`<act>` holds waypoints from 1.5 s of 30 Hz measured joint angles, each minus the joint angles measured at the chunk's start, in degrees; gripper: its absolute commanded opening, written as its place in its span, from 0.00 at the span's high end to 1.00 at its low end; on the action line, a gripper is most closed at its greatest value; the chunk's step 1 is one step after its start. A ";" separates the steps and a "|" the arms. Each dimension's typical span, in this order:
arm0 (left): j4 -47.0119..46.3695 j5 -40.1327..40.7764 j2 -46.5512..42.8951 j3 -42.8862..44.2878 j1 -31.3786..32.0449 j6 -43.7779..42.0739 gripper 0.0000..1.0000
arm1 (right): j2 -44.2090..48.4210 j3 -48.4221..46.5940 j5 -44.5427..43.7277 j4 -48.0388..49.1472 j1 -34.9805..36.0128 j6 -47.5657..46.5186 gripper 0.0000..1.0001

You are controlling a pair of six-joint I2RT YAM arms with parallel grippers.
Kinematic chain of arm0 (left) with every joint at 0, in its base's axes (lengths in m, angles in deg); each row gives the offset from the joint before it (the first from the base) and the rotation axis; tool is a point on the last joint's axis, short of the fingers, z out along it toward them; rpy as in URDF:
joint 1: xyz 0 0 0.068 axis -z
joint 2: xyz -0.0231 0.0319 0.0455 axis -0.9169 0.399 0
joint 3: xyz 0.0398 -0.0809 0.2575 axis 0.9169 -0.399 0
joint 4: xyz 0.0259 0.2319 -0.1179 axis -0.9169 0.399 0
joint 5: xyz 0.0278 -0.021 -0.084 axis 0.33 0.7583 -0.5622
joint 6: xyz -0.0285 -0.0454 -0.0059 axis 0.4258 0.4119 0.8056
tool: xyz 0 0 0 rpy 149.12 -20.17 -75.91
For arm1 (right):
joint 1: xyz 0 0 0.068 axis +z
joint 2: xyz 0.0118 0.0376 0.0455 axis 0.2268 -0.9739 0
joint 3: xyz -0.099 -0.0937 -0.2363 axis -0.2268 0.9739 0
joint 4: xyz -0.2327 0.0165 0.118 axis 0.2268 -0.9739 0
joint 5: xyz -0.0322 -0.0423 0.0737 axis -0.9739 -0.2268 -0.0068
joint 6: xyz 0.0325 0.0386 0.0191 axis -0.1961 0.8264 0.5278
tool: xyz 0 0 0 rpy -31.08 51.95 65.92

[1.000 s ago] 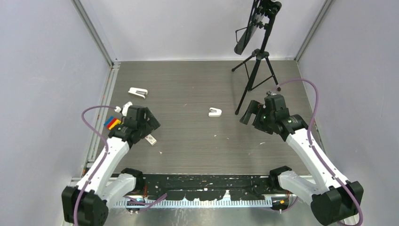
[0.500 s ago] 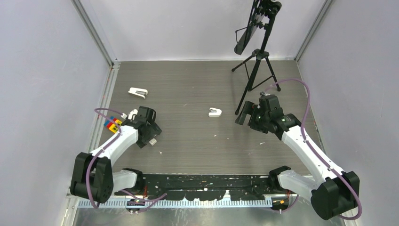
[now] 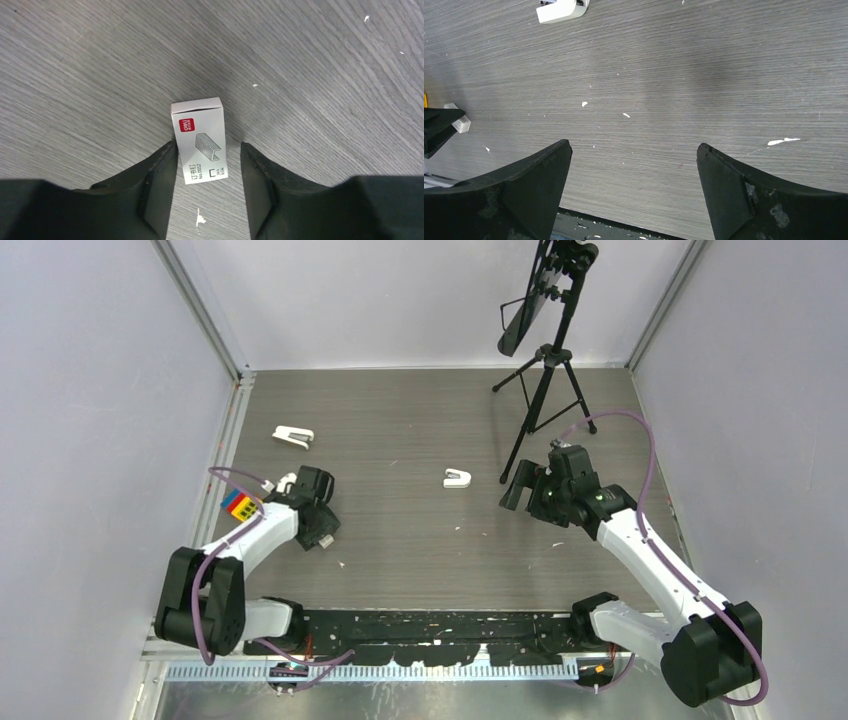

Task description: Load the staples into the stapler

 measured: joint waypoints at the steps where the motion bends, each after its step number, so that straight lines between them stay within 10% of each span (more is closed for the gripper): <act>1: -0.15 0.00 0.24 0.11 0.00 -0.37 0.53 | 0.00 0.11 0.00 0.07 0.02 -0.02 0.00; 10: -1.66 -2.62 5.22 3.93 3.87 -4.66 0.62 | 0.00 0.81 0.02 0.48 0.20 -0.44 0.00; 30: -3.15 -13.51 33.33 34.12 41.90 -41.99 0.52 | 5.14 7.34 5.03 5.73 0.59 -0.57 0.00; 36: -3.13 -12.22 32.37 32.87 41.70 -44.48 0.33 | 5.99 9.16 6.38 7.91 0.59 0.39 0.00; 45: -4.48 -13.38 30.99 31.08 41.29 -39.52 0.34 | 4.31 10.29 8.22 11.26 0.68 1.62 0.00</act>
